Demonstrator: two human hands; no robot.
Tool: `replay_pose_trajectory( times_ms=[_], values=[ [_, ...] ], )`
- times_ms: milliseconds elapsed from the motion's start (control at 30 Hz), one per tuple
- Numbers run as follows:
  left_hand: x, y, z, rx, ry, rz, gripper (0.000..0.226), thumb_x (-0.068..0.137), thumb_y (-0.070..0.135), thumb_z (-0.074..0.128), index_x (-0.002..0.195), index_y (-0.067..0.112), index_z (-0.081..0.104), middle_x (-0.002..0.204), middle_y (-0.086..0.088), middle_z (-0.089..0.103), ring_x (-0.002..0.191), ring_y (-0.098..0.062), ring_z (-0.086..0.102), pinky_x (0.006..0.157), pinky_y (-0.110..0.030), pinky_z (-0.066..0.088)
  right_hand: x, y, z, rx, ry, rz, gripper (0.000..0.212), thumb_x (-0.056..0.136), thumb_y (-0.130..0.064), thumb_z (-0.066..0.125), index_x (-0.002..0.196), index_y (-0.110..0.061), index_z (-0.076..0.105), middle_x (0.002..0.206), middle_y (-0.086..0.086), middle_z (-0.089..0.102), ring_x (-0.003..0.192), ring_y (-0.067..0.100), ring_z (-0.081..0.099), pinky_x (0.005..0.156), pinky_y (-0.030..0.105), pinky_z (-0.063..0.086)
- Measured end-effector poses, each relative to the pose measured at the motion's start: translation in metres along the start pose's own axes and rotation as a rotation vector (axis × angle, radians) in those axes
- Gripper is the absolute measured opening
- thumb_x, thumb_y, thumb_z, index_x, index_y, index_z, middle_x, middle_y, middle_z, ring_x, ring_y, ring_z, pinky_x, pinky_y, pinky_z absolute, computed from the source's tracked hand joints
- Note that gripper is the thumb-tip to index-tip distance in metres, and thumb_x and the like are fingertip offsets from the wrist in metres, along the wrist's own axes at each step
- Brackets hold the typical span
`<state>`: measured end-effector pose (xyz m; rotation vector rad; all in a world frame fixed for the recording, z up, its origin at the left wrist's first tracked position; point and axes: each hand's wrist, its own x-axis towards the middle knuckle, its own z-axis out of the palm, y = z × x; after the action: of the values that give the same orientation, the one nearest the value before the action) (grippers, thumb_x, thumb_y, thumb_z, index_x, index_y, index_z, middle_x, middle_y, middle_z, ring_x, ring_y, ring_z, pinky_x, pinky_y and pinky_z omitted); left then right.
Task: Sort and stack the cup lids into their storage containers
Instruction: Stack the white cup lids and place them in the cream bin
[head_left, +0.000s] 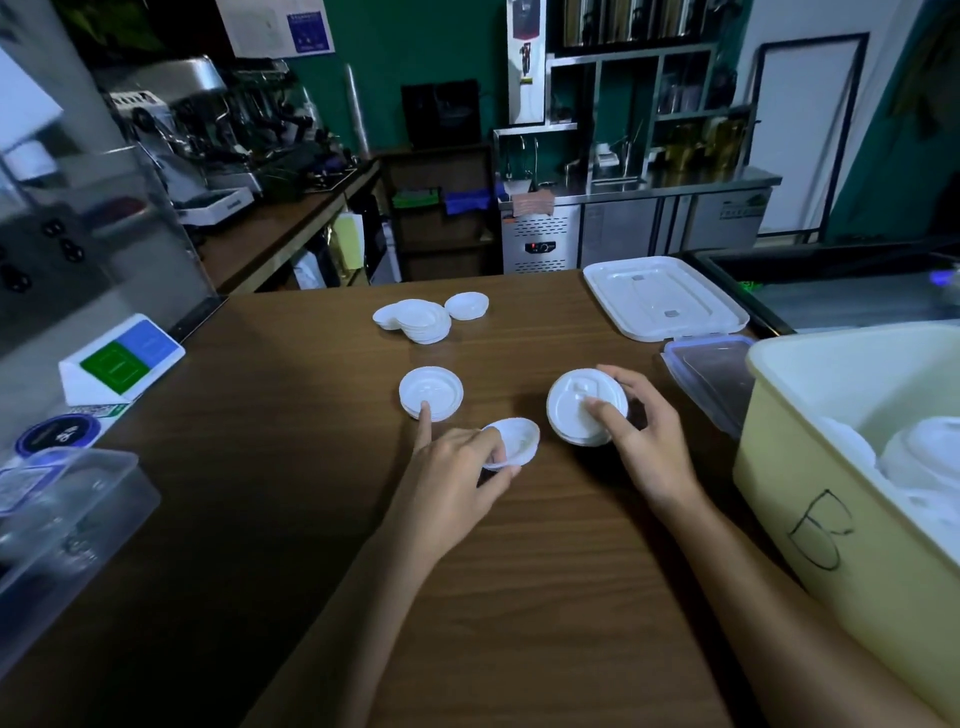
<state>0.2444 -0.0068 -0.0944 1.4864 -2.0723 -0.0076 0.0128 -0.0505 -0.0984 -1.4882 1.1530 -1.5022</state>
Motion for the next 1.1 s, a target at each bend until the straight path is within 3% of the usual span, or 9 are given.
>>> replay_pose_trajectory(
  times_ms=[67, 167, 300, 367, 467, 600, 800, 967, 1100],
  values=[
    [-0.003, 0.005, -0.007, -0.158, 0.079, 0.001, 0.014, 0.094, 0.021, 0.072, 0.091, 0.021, 0.058, 0.078, 0.011, 0.065, 0.075, -0.011, 0.062, 0.111, -0.029, 0.042, 0.001, 0.001, 0.000, 0.005, -0.007, -0.006, 0.040, 0.092, -0.023, 0.079, 0.131, -0.025, 0.068, 0.126, -0.001, 0.073, 0.116, 0.010, 0.066, 0.100, 0.019, 0.048],
    [0.001, 0.015, -0.023, -0.484, 0.204, -0.210, 0.015, 0.095, 0.012, 0.071, 0.100, 0.024, 0.065, 0.087, 0.016, 0.072, 0.084, -0.001, 0.069, 0.073, -0.010, 0.048, 0.002, 0.004, -0.001, -0.014, -0.041, -0.026, 0.038, 0.097, -0.020, 0.077, 0.134, -0.027, 0.068, 0.133, -0.007, 0.071, 0.127, 0.013, 0.064, 0.110, 0.032, 0.048],
    [0.009, 0.021, -0.029, -1.083, 0.168, -0.459, 0.015, 0.104, 0.009, 0.060, 0.116, 0.015, 0.066, 0.101, 0.004, 0.078, 0.098, -0.011, 0.074, 0.075, -0.020, 0.058, -0.002, 0.000, 0.006, -0.010, -0.098, -0.049, 0.036, 0.098, -0.024, 0.075, 0.133, -0.027, 0.069, 0.135, -0.011, 0.069, 0.128, 0.009, 0.062, 0.108, 0.027, 0.046],
    [0.008, 0.021, -0.021, -1.204, 0.126, -0.484, 0.022, 0.107, 0.009, 0.055, 0.126, 0.012, 0.065, 0.111, 0.002, 0.077, 0.110, -0.013, 0.072, 0.081, -0.028, 0.062, -0.005, -0.003, 0.014, 0.018, -0.142, -0.060, 0.037, 0.096, -0.025, 0.071, 0.133, -0.024, 0.068, 0.133, -0.011, 0.070, 0.127, 0.007, 0.062, 0.105, 0.019, 0.045],
    [0.007, 0.017, -0.008, -1.112, 0.126, -0.478, 0.028, 0.107, 0.013, 0.056, 0.133, 0.012, 0.065, 0.121, 0.001, 0.074, 0.115, -0.012, 0.070, 0.086, -0.032, 0.063, -0.008, -0.006, 0.021, 0.076, -0.197, -0.019, 0.038, 0.096, -0.028, 0.062, 0.133, -0.021, 0.067, 0.133, -0.009, 0.070, 0.128, 0.009, 0.062, 0.107, 0.022, 0.045],
    [0.007, 0.017, 0.000, -0.973, 0.173, -0.438, 0.021, 0.101, 0.013, 0.066, 0.121, 0.009, 0.072, 0.105, -0.001, 0.079, 0.096, -0.017, 0.076, 0.077, -0.025, 0.061, -0.007, -0.008, 0.021, 0.151, -0.224, 0.095, 0.034, 0.099, -0.034, 0.055, 0.128, -0.028, 0.071, 0.131, -0.008, 0.071, 0.129, 0.016, 0.062, 0.114, 0.040, 0.043],
    [0.003, 0.019, 0.003, -0.838, 0.221, -0.427, 0.016, 0.095, 0.020, 0.077, 0.109, 0.013, 0.076, 0.094, 0.003, 0.078, 0.082, -0.014, 0.077, 0.081, -0.041, 0.064, -0.012, -0.012, 0.022, 0.082, -0.256, 0.039, 0.024, 0.102, -0.018, 0.068, 0.126, -0.018, 0.071, 0.123, -0.011, 0.074, 0.119, 0.003, 0.065, 0.098, 0.016, 0.046],
    [0.004, 0.019, -0.001, -0.820, 0.113, -0.385, 0.026, 0.098, 0.030, 0.072, 0.123, 0.023, 0.073, 0.116, 0.014, 0.076, 0.109, -0.007, 0.071, 0.101, -0.042, 0.057, -0.009, -0.012, 0.021, 0.168, -0.250, 0.059, 0.027, 0.099, -0.020, 0.067, 0.125, -0.016, 0.072, 0.126, -0.002, 0.074, 0.121, 0.012, 0.066, 0.102, 0.025, 0.049],
    [0.005, 0.017, -0.010, -1.000, -0.035, -0.370, 0.035, 0.101, 0.028, 0.069, 0.136, 0.023, 0.066, 0.124, 0.004, 0.075, 0.117, -0.015, 0.071, 0.102, -0.047, 0.057, -0.009, -0.013, 0.022, 0.287, -0.274, 0.104, 0.033, 0.096, -0.025, 0.067, 0.128, -0.018, 0.072, 0.131, 0.010, 0.071, 0.126, 0.027, 0.064, 0.112, 0.045, 0.046]
  ],
)
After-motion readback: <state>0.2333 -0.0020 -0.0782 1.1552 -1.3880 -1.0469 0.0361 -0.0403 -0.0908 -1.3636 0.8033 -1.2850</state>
